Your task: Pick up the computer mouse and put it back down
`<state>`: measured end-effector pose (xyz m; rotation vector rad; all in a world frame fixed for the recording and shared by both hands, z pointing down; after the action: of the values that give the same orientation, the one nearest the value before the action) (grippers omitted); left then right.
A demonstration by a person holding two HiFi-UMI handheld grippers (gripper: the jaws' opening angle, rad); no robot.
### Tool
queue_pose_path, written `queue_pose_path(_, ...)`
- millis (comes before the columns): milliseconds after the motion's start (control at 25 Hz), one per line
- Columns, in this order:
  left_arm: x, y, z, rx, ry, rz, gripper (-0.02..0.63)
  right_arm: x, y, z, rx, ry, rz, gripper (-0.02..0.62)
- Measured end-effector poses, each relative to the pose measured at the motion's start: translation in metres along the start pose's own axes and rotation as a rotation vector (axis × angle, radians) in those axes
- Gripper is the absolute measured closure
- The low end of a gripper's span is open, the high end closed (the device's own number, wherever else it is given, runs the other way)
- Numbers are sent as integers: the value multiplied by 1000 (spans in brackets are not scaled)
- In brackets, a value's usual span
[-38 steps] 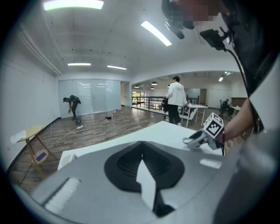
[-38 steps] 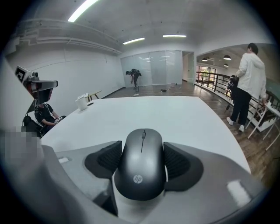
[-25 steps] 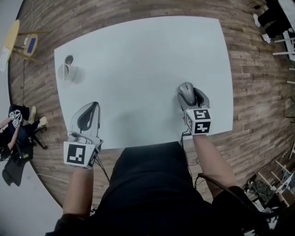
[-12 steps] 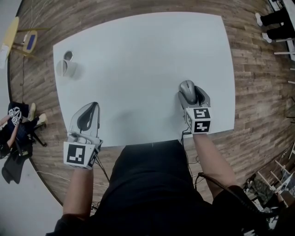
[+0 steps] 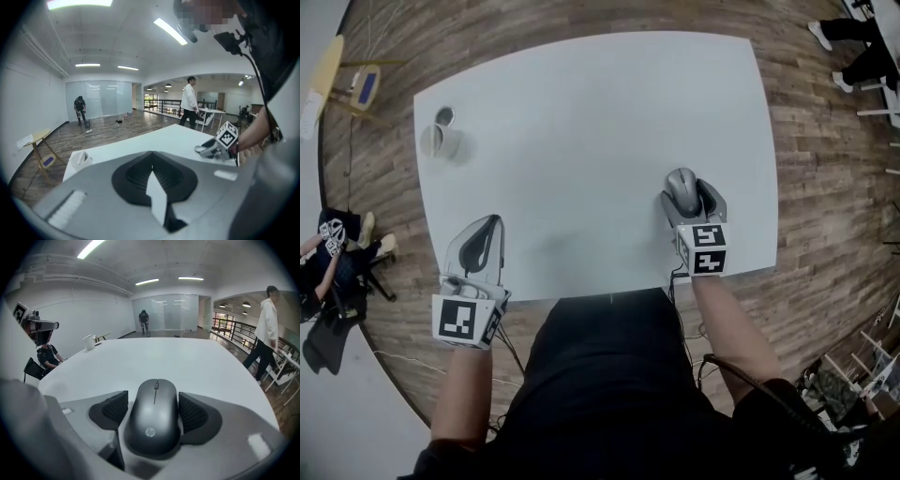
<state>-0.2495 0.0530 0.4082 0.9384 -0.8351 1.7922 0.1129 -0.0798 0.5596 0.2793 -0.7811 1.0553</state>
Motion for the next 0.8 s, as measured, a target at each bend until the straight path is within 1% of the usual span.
queue_pose_path(120,-1,-2,-1,6,-3,-5,604,0,1,-1,-4,-17,-2,248)
queue_pose_path(240,-3,-2,-2,-4,-11,-28,604,-2,3,-3,10,-35,-14,247)
queue_pose_path(400,-1,3,-5,-6,-29,1,603,-7,4,-7,26,-50,-17,247)
queue_pose_path(520,-4,4,-5,-6,-49,4,603,-9,1,-9,43,-45,-9,247)
queue_pose_path(600,-2,5,-6,-5,-58,19,604,-11,-1,-13,54,-51,-12,247)
queue_pose_path(800,-7,4,-4,-2,-88,25,604,-19,-6,-24,68,-71,-10,247)
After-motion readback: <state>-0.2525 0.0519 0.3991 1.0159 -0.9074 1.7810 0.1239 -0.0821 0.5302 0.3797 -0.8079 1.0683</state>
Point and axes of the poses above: the fingertips, and each gripper's own axes: z forward along the fingers, y to its left, x out of its underside, the point moved 9 cm from there along -z, backward along the fingers, and after that the axes turned 8 degrees about z, right-handed, at the moved point
